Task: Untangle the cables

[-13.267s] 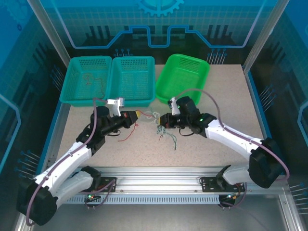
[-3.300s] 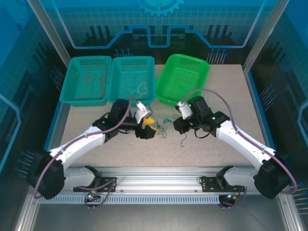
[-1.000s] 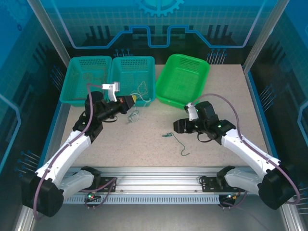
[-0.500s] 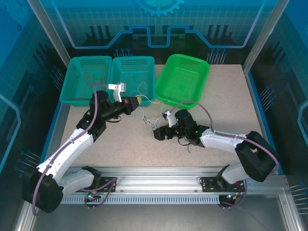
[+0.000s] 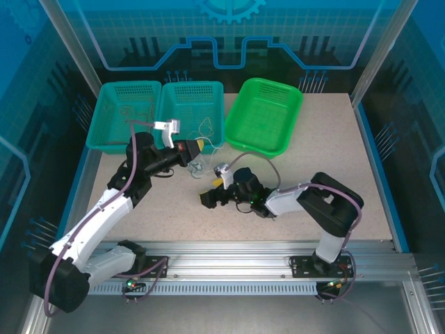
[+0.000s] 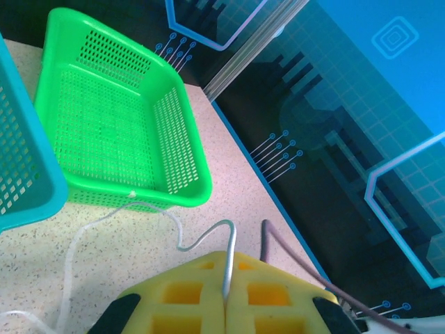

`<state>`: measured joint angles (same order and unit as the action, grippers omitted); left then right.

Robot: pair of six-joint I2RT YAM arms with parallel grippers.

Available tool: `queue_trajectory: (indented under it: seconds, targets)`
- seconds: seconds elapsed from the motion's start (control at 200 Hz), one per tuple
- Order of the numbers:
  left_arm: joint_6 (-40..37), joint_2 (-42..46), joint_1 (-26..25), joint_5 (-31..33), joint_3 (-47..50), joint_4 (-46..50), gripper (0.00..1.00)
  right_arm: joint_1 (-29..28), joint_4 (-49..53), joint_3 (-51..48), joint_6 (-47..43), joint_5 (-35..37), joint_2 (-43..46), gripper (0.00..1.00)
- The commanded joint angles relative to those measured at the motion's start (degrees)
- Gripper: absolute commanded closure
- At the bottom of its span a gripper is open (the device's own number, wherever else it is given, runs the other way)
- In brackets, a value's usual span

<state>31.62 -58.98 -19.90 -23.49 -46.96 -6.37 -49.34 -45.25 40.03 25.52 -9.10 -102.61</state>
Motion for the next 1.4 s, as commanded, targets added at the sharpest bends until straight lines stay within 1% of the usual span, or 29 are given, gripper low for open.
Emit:
queue_trajectory:
  seconds: [0.0, 0.055, 0.09, 0.12, 0.17, 0.195, 0.215, 0.275, 0.305, 0.345, 0.375, 0.44, 0.515, 0.575, 0.645, 0.775, 0.86, 1.035, 1.091, 1.281, 1.396]
  targets:
    - [0.9, 2.5, -0.4, -0.9, -2.7, 0.0, 1.00, -1.5, -13.2, 2.4, -2.4, 4.2, -3.2, 0.07]
    - [1.2, 3.0, -0.4, -0.6, -2.8, 0.3, 1.00, -1.5, -14.4, 3.5, -2.2, 4.6, -4.4, 0.07]
    - [1.4, 3.4, -0.3, -0.4, -2.9, 0.4, 1.00, -1.5, -13.7, 4.4, -2.2, 4.9, -4.8, 0.09]
    - [1.7, 3.8, -0.3, -0.1, -3.0, 0.5, 1.00, -1.5, -12.6, 5.1, -2.2, 5.5, -5.2, 0.12]
    - [2.3, 4.5, -0.3, 0.9, -3.0, 0.7, 1.00, -1.4, -10.0, 6.1, -2.0, 6.5, -5.5, 0.23]
    - [2.5, 5.0, -0.3, 1.5, -3.0, 0.8, 1.00, -1.3, -8.4, 6.4, -1.9, 6.8, -5.5, 0.29]
    - [2.7, 5.4, -0.2, 2.2, -3.0, 0.7, 1.00, -1.1, -7.1, 6.5, -1.8, 7.0, -5.5, 0.37]
    - [3.3, 6.8, 0.0, 3.9, -3.3, 1.0, 1.00, -0.8, -4.3, 6.2, -1.2, 8.5, -5.1, 0.70]
    - [3.4, 7.4, 0.2, 4.5, -3.7, 1.5, 1.00, -0.6, -4.2, 5.3, -0.8, 9.1, -4.8, 0.83]
    - [3.4, 8.2, 0.7, 5.4, -4.3, 2.1, 1.00, -0.2, -4.6, 3.8, 0.1, 9.5, -4.3, 0.95]
    - [3.4, 8.9, 1.2, 6.1, -4.9, 2.4, 1.00, 0.1, -4.6, 2.8, 0.7, 9.6, -3.9, 1.00]
    - [3.3, 9.8, 2.6, 7.1, -6.5, 3.8, 1.00, 0.7, -2.1, 1.1, 1.5, 10.1, -2.2, 1.00]
    - [2.3, 10.5, 5.0, 9.1, -9.7, 7.7, 1.00, 1.3, 4.6, 0.1, 1.4, 10.9, 0.4, 1.00]
    - [-0.2, 10.9, 7.5, 11.6, -13.0, 12.4, 1.00, 1.9, 9.1, -1.2, 2.4, 10.9, 2.9, 1.00]
    - [-3.3, 11.1, 10.4, 14.7, -16.7, 17.1, 1.00, 2.5, 10.2, -4.4, 3.3, 10.5, 6.6, 1.00]
    - [-6.9, 11.1, 15.1, 17.4, -21.0, 20.7, 1.00, 4.1, 19.3, -7.0, 4.4, 12.5, 13.1, 1.00]
    - [-7.5, 11.1, 18.0, 18.6, -22.0, 21.8, 1.00, 6.5, 21.1, -10.8, 5.9, 12.9, 17.4, 1.00]
    - [-7.1, 11.2, 22.2, 18.8, -21.6, 23.0, 1.00, 12.9, 26.4, -19.2, 10.4, 14.4, 27.4, 1.00]
    - [-6.3, 11.1, 23.0, 17.6, -20.9, 22.4, 1.00, 14.1, 27.7, -20.9, 10.5, 14.2, 30.5, 1.00]
    - [-4.3, 9.6, 23.4, 15.3, -19.6, 19.8, 1.00, 14.9, 36.8, -21.3, 10.0, 16.5, 38.7, 1.00]
    - [-3.2, 6.8, 23.4, 9.8, -20.4, 16.6, 1.00, 14.9, 39.8, -20.9, 9.3, 15.9, 41.3, 1.00]
